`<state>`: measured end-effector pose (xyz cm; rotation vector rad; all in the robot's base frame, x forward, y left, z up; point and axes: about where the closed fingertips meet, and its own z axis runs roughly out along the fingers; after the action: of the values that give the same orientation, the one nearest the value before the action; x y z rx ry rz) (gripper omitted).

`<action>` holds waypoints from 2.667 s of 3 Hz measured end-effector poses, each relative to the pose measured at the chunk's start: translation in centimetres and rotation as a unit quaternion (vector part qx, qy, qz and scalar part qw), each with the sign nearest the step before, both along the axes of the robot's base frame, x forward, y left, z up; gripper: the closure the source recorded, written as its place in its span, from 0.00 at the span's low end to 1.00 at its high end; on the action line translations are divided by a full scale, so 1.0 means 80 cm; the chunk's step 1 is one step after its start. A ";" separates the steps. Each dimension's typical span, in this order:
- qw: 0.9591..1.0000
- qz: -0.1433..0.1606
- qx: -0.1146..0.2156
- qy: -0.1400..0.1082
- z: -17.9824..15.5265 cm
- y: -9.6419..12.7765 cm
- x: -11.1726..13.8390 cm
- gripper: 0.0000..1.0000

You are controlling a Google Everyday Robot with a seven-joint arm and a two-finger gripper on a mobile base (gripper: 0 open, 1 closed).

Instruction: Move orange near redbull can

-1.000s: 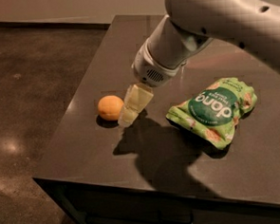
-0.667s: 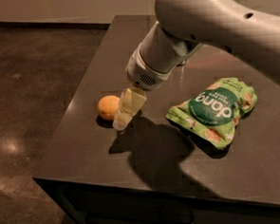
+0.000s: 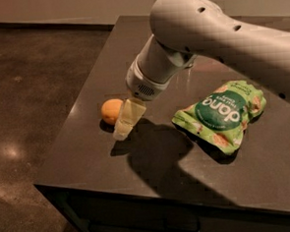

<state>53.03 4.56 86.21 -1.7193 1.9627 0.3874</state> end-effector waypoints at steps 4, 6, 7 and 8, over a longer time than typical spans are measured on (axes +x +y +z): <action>1.000 -0.002 0.014 0.017 -0.007 0.013 0.010 0.70; 0.995 -0.094 0.016 0.006 0.011 -0.057 0.073 1.00; 0.990 -0.142 0.010 -0.004 0.018 -0.107 0.108 1.00; 0.984 -0.178 0.003 -0.008 0.014 -0.148 0.135 1.00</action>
Offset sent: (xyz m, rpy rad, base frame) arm 0.0058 0.0157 -0.0112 0.0175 0.0333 0.0143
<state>63.81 -7.27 87.35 -1.3247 2.1974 0.2487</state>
